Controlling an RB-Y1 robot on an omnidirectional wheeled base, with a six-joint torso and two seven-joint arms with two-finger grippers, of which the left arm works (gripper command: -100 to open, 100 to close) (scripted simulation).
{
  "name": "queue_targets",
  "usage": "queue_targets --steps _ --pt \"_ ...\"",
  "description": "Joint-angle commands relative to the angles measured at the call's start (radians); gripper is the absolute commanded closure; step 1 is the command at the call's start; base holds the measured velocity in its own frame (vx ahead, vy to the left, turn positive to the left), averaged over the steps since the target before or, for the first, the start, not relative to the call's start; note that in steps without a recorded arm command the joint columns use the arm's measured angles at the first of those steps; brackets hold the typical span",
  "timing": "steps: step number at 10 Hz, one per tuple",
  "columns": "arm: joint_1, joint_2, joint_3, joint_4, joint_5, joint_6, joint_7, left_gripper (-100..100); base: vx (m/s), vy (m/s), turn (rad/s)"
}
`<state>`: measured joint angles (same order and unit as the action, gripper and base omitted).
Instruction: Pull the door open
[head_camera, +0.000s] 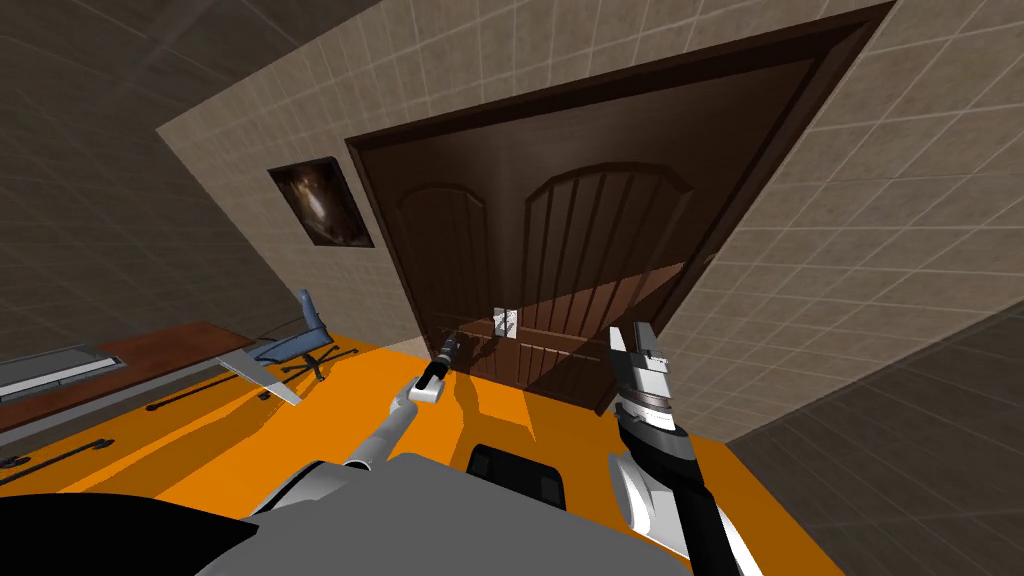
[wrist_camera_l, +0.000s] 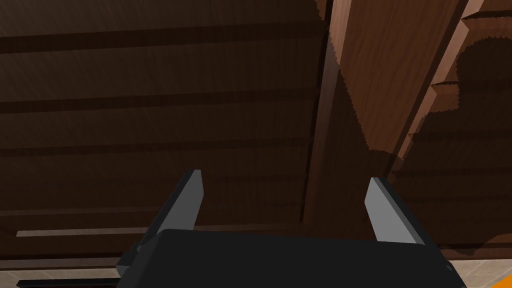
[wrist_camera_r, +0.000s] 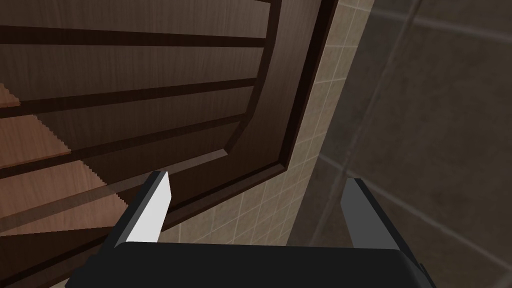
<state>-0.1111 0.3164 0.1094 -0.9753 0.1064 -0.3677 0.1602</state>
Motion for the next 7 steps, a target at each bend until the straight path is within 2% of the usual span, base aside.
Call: queue_targets --steps 1,2,4,7 --pt "0.013 0.01 0.02 -0.015 0.005 0.006 0.003 -100 0.135 -0.021 -0.235" --pt "0.012 0.01 0.02 -0.018 0.005 0.005 0.005 -100 0.185 -0.021 -0.245" --pt "0.005 0.005 0.016 -0.026 0.005 0.002 0.009 -100 0.186 -0.015 -0.127" --pt "-0.019 -0.018 -0.007 -0.042 0.002 -0.002 0.012 -100 0.2 -0.056 -0.176"
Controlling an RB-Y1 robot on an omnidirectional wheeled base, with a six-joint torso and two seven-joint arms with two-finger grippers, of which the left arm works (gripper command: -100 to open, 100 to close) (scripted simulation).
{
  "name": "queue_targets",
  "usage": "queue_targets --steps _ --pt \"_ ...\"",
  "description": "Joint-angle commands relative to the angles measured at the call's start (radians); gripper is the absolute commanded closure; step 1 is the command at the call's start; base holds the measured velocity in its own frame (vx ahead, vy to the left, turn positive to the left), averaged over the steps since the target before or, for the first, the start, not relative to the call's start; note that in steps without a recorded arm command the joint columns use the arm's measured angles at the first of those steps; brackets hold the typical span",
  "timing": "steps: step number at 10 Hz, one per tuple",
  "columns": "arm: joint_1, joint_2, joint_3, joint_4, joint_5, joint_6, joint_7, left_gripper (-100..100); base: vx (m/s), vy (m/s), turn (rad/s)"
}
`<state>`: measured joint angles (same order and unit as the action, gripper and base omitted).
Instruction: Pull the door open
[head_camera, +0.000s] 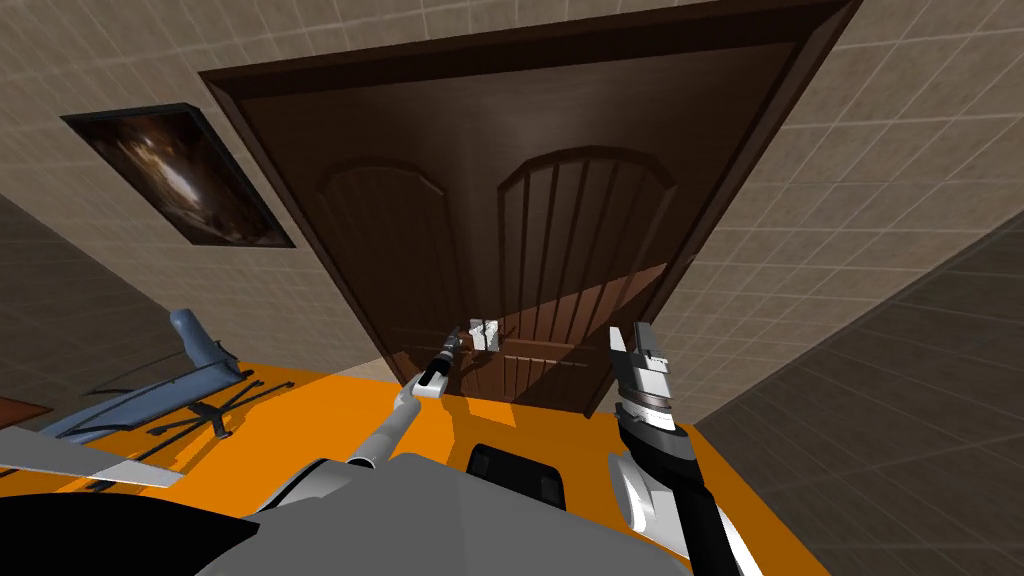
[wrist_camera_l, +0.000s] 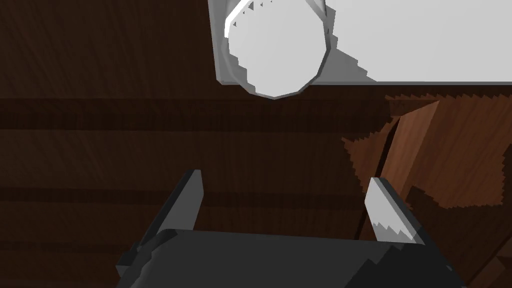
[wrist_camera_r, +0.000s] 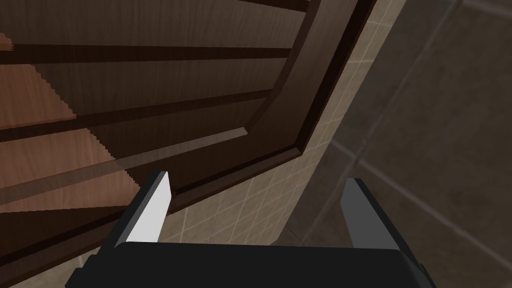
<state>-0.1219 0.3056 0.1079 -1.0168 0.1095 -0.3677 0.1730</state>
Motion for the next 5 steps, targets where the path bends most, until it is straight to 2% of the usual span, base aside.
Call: queue_targets --steps 1,2,3,5 --pt "-0.018 -0.017 -0.017 -0.006 -0.003 -0.004 0.0 -100 0.223 -0.1 -0.215" --pt "-0.01 -0.007 -0.011 -0.006 -0.001 0.0 0.002 -100 0.098 -0.042 -0.04" --pt "-0.01 -0.007 -0.011 -0.006 -0.001 0.0 0.002 100 -0.012 0.004 0.04" --pt "-0.01 -0.007 -0.011 -0.006 -0.001 0.0 0.002 100 -0.031 0.015 -0.011"
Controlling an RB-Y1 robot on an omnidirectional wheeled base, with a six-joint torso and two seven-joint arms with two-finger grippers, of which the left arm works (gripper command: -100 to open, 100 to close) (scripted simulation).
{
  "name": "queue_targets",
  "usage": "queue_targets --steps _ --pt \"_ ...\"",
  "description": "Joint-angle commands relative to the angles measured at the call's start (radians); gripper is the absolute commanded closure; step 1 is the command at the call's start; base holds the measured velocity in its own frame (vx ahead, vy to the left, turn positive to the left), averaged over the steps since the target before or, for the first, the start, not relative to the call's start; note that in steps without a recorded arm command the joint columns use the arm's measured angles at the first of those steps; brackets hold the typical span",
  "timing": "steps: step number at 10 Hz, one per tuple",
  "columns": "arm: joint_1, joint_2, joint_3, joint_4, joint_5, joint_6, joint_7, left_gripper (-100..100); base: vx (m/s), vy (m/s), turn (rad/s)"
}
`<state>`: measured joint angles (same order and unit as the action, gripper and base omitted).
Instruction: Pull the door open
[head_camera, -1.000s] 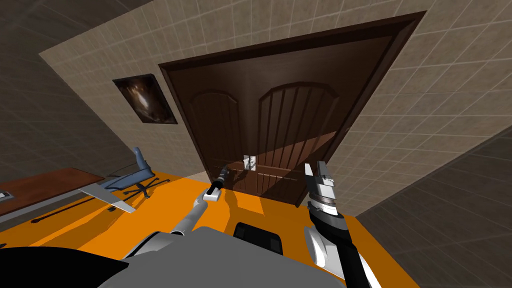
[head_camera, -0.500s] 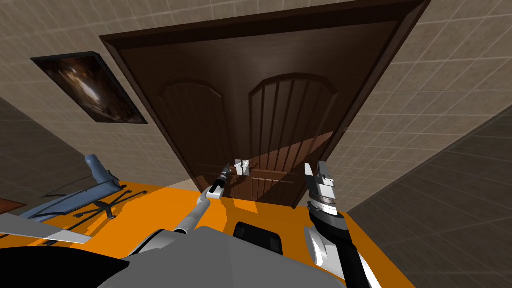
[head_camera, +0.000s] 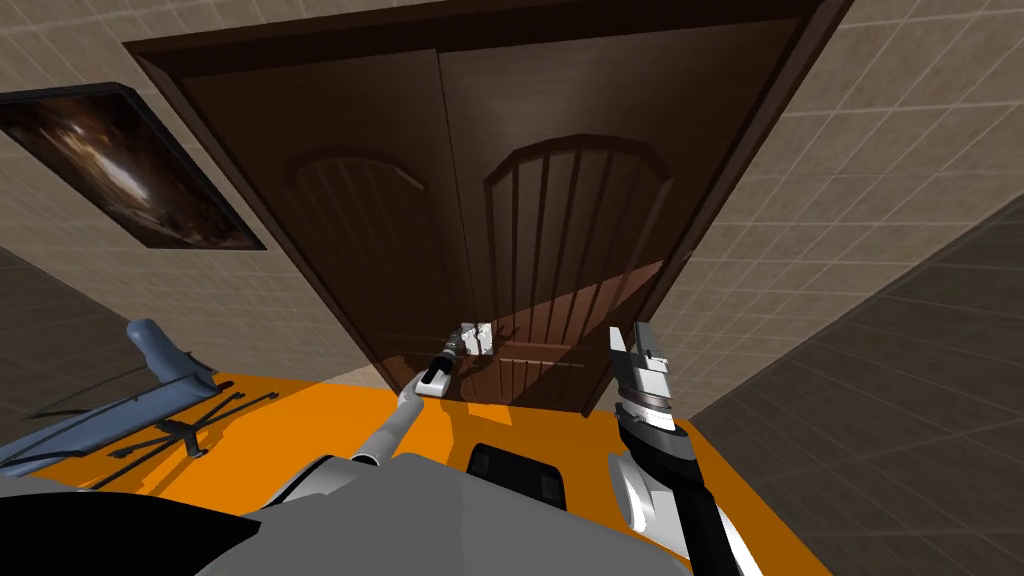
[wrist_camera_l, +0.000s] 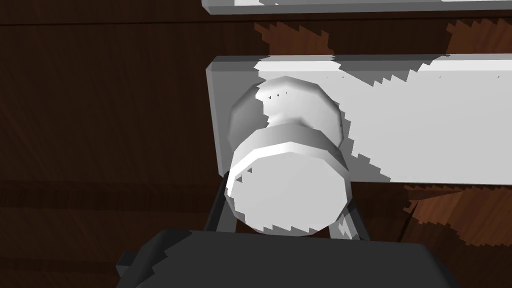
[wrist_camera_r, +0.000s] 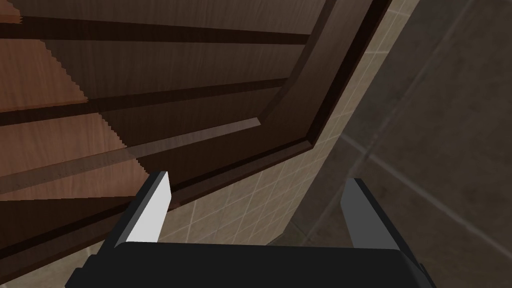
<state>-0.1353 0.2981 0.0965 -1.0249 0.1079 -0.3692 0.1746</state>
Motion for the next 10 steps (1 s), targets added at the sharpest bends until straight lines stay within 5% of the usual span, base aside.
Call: queue_targets --steps 1,3,5,6,10 --pt "0.003 0.0 0.001 0.002 0.0 0.001 0.0 100 -0.022 0.005 -0.006" --pt "0.003 0.0 0.001 0.002 0.0 0.001 0.0 100 -0.006 0.0 0.002" --pt "0.024 0.021 0.014 0.01 0.004 0.003 0.004 100 -0.128 0.096 0.119" --pt "0.038 0.019 0.014 -0.019 0.003 0.014 0.004 -100 -0.162 0.054 0.078" --pt "0.045 0.013 -0.014 -0.041 0.0 0.01 0.014 -100 -0.194 -0.027 -0.019"
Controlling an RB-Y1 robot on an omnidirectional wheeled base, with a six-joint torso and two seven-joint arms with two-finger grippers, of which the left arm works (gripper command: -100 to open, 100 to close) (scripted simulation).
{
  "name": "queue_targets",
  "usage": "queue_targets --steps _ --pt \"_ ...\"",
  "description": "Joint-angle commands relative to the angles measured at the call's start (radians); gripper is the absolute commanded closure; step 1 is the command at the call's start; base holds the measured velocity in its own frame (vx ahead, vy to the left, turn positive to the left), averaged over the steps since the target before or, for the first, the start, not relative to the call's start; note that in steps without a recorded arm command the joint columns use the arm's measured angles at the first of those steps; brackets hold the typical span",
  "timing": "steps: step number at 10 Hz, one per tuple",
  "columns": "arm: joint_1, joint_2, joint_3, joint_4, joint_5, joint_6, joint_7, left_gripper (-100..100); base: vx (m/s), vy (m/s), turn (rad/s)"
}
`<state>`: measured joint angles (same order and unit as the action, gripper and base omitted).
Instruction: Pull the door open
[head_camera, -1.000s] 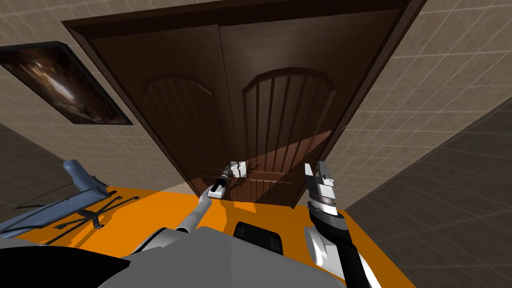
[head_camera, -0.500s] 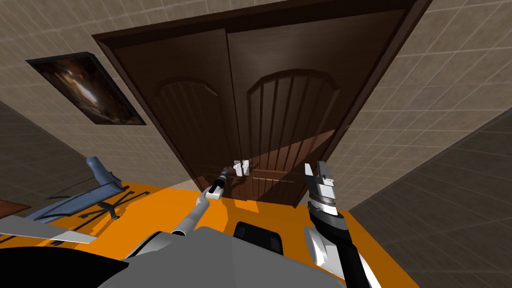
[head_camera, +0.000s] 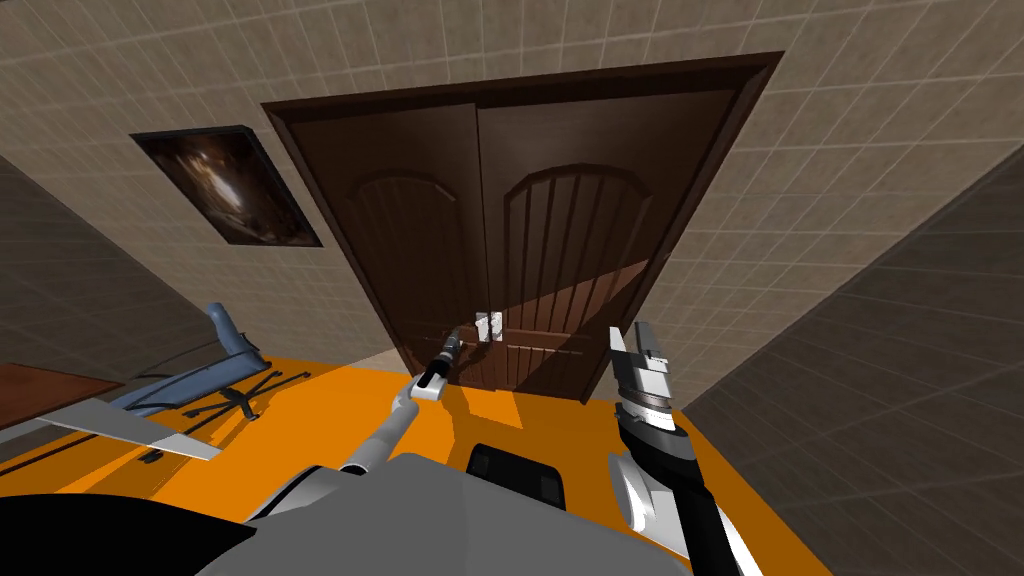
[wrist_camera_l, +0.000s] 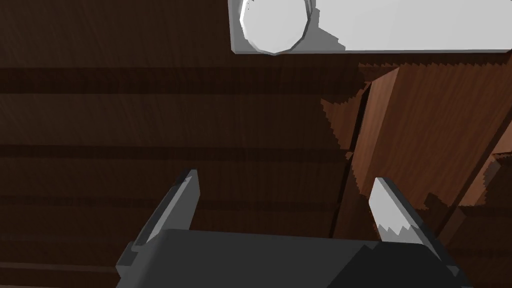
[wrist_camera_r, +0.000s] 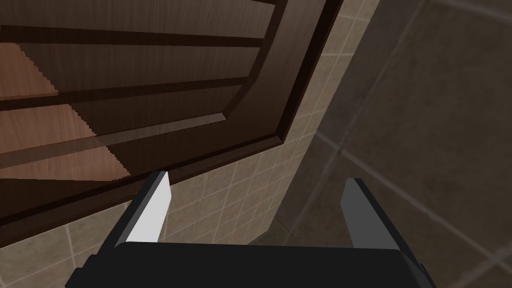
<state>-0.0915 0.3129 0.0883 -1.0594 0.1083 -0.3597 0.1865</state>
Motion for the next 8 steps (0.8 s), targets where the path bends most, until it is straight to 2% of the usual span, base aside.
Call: queue_targets --steps 1,2,3,4,6,7,8 --pt "0.0 -0.005 -0.016 -0.013 -0.002 -0.001 0.005 -100 -0.171 -0.075 -0.06" --pt "-0.002 -0.01 -0.029 -0.022 -0.004 -0.002 0.008 -100 -0.165 -0.096 -0.077" --pt "-0.001 -0.007 -0.021 -0.019 -0.003 0.001 0.006 -100 -0.076 -0.047 -0.011" --pt "0.016 0.011 0.006 -0.004 0.001 0.003 0.003 -100 -0.035 0.042 0.208" --pt "0.034 0.03 0.037 0.013 0.006 0.004 -0.001 -100 -0.013 0.104 0.161" --pt "0.038 0.036 0.053 0.023 0.008 0.004 -0.005 -100 0.124 0.088 0.114" --pt "0.036 0.035 0.054 0.024 0.008 0.003 -0.006 -100 0.173 0.046 0.018"
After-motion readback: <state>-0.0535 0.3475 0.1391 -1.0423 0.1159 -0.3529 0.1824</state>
